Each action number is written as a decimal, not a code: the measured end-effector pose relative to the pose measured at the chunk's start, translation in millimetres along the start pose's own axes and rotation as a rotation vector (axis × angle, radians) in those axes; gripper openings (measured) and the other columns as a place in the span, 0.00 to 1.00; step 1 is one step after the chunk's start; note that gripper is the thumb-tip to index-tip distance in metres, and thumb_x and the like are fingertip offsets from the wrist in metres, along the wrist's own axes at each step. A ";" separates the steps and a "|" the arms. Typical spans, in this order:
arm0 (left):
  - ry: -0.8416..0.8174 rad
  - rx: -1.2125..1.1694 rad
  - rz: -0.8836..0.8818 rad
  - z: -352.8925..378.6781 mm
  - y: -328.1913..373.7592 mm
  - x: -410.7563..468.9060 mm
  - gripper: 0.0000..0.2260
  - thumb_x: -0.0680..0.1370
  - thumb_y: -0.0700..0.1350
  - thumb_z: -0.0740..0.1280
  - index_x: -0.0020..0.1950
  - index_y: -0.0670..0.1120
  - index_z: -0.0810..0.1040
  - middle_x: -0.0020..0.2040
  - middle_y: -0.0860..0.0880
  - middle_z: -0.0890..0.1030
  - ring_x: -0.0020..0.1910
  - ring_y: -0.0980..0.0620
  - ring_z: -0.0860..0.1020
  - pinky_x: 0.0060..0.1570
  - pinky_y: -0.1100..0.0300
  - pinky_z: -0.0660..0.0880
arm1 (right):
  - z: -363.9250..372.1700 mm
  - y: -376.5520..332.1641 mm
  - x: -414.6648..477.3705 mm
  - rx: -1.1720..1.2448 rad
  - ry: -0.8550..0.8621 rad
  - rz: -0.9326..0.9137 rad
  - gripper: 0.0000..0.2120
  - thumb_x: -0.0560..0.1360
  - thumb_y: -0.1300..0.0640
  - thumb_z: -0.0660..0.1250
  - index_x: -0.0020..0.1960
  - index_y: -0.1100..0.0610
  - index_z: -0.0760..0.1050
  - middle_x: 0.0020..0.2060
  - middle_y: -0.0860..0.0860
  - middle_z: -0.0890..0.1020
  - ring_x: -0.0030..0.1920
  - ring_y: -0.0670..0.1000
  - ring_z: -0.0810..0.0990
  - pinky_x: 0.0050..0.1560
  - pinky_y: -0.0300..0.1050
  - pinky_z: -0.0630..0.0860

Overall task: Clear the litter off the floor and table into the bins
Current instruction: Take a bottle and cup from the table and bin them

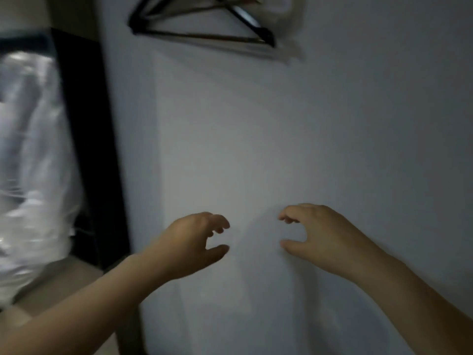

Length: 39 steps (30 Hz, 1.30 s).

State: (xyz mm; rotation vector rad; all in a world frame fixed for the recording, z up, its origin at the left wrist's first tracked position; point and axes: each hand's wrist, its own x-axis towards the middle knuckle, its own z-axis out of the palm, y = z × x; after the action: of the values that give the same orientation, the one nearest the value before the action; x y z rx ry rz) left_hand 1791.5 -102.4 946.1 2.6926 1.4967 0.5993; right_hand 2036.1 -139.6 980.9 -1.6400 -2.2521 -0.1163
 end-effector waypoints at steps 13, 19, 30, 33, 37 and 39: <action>0.207 0.214 -0.454 -170.8 -205.5 -252.3 0.18 0.74 0.55 0.69 0.63 0.56 0.74 0.56 0.59 0.78 0.51 0.62 0.77 0.51 0.66 0.74 | 55.8 -353.2 112.9 0.163 -0.047 -0.555 0.20 0.72 0.46 0.68 0.63 0.48 0.74 0.56 0.44 0.78 0.57 0.46 0.76 0.57 0.44 0.74; 0.259 0.285 -0.609 -212.6 -260.4 -332.7 0.19 0.74 0.57 0.67 0.64 0.56 0.73 0.56 0.60 0.77 0.52 0.63 0.76 0.52 0.67 0.75 | 76.8 -468.7 140.0 0.217 -0.052 -0.722 0.20 0.71 0.46 0.68 0.63 0.47 0.74 0.56 0.43 0.78 0.58 0.44 0.76 0.58 0.43 0.73; 0.308 0.324 -0.829 -231.2 -373.1 -394.8 0.18 0.75 0.57 0.66 0.64 0.58 0.72 0.57 0.61 0.75 0.54 0.63 0.74 0.53 0.67 0.75 | 146.5 -597.9 220.4 0.280 -0.072 -0.909 0.19 0.70 0.45 0.68 0.60 0.47 0.76 0.52 0.41 0.80 0.53 0.41 0.77 0.54 0.41 0.75; 0.300 0.330 -0.871 -233.8 -412.1 -391.5 0.18 0.75 0.56 0.66 0.64 0.57 0.72 0.58 0.59 0.76 0.55 0.62 0.75 0.55 0.65 0.75 | 170.4 -623.5 257.6 0.299 -0.087 -0.948 0.20 0.71 0.44 0.69 0.62 0.45 0.75 0.54 0.41 0.79 0.54 0.41 0.76 0.56 0.40 0.73; 0.296 0.354 -0.922 -247.2 -467.8 -380.0 0.19 0.75 0.57 0.66 0.66 0.57 0.71 0.60 0.59 0.75 0.56 0.63 0.74 0.54 0.67 0.74 | 192.4 -659.9 313.9 0.320 -0.097 -0.976 0.21 0.72 0.43 0.68 0.64 0.44 0.72 0.57 0.40 0.78 0.58 0.41 0.75 0.59 0.45 0.74; 0.300 0.357 -0.945 -250.6 -493.8 -377.8 0.19 0.75 0.57 0.65 0.66 0.58 0.70 0.59 0.59 0.75 0.56 0.63 0.74 0.53 0.68 0.73 | 204.1 -677.8 338.7 0.316 -0.097 -0.998 0.21 0.72 0.43 0.67 0.64 0.44 0.72 0.57 0.40 0.77 0.58 0.42 0.75 0.59 0.45 0.74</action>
State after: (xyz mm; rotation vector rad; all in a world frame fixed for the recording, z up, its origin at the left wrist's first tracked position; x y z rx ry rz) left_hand 1126.8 -187.5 963.9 1.7102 2.8484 0.7053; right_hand 1264.2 1.1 994.5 -0.2749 -2.7588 0.0770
